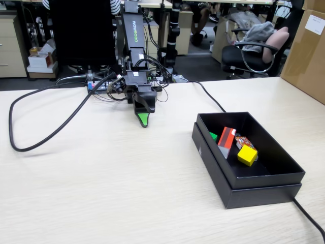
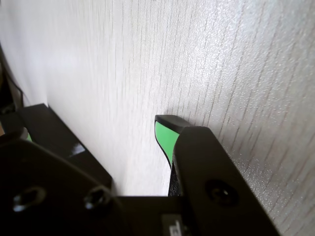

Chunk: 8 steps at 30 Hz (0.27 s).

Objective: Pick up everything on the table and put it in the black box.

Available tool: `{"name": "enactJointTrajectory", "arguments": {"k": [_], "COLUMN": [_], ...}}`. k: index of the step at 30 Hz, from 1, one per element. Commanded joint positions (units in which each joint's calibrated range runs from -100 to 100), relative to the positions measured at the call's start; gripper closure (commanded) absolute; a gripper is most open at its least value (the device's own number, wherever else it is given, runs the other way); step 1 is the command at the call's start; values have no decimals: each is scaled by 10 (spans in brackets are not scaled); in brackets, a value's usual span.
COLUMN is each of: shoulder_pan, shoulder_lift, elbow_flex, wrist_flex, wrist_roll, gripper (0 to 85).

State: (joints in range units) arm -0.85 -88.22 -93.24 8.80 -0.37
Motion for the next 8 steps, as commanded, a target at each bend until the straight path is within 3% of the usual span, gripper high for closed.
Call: {"name": "enactJointTrajectory", "arguments": {"k": [1,8], "shoulder_pan": [0,0], "shoulder_lift": [10,11], "elbow_flex": [0,2], "wrist_flex": [-11,-11], "wrist_roll": [0,0], "gripper": [370,370]}}
